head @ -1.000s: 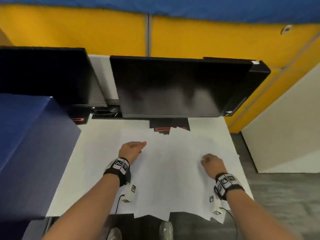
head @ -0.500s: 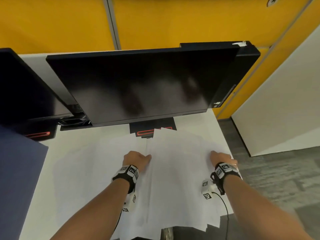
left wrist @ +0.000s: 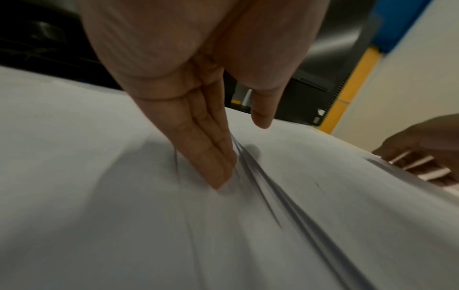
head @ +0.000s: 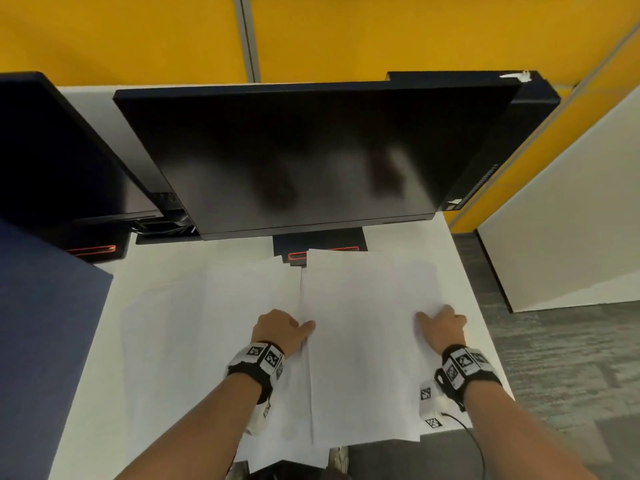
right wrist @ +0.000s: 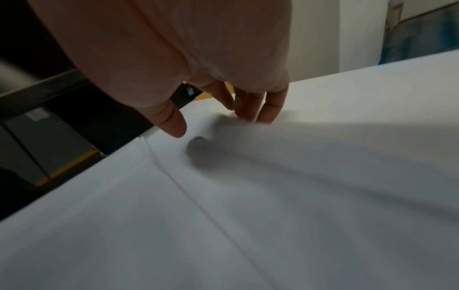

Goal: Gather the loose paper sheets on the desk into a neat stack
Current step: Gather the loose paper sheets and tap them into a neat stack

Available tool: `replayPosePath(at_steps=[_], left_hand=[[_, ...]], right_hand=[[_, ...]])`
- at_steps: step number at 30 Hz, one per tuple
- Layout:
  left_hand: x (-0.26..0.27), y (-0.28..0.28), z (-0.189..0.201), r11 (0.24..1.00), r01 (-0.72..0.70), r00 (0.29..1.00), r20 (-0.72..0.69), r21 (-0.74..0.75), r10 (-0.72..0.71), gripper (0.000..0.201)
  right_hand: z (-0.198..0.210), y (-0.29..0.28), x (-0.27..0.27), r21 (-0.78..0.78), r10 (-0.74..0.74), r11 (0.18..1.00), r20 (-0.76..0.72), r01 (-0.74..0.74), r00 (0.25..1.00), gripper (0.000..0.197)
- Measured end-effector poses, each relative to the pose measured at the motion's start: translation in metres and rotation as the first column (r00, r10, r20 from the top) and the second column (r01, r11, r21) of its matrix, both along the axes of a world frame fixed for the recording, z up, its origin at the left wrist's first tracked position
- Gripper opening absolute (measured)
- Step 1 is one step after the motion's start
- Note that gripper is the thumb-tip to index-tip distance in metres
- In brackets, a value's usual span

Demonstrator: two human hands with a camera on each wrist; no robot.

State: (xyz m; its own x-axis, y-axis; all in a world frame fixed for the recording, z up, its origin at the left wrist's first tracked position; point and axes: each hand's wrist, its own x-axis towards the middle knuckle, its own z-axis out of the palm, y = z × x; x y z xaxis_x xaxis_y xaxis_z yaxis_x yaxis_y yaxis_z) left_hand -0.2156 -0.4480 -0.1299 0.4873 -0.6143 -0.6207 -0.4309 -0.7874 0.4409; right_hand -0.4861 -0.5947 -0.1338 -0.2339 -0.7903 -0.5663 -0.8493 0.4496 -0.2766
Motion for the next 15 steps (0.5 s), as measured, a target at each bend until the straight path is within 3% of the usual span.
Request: replayPosePath(at_steps=[3, 5, 8, 11, 15], left_hand=[[-0.022, 0.019, -0.004, 0.998, 0.045, 0.998, -0.039, -0.052, -0.047, 0.031], [-0.033, 0.024, -0.003, 0.992, 0.06, 0.998, -0.007, -0.11, -0.061, 0.035], [-0.024, 0.035, 0.003, 0.995, 0.012, 1.0, -0.005, -0.095, -0.013, 0.042], [0.001, 0.057, 0.013, 0.992, -0.095, 0.995, -0.022, -0.084, 0.093, 0.044], [-0.007, 0.079, 0.008, 1.0, -0.009, 0.999, -0.05, -0.019, 0.008, 0.034]], right_hand=[[-0.007, 0.033, 0.005, -0.012, 0.1, 0.995, 0.121, -0.099, 0.988, 0.063], [-0.011, 0.049, 0.014, -0.001, 0.167, 0.986, 0.192, -0.17, 0.967, 0.056], [-0.003, 0.058, 0.011, 0.027, 0.069, 0.996, 0.323, -0.082, 0.944, 0.053], [0.003, 0.062, -0.01, -0.024, -0.054, 0.998, 0.301, 0.064, 0.952, 0.065], [0.0, 0.089, -0.005, 0.07, -0.055, 0.997, 0.239, 0.04, 0.97, 0.062]])
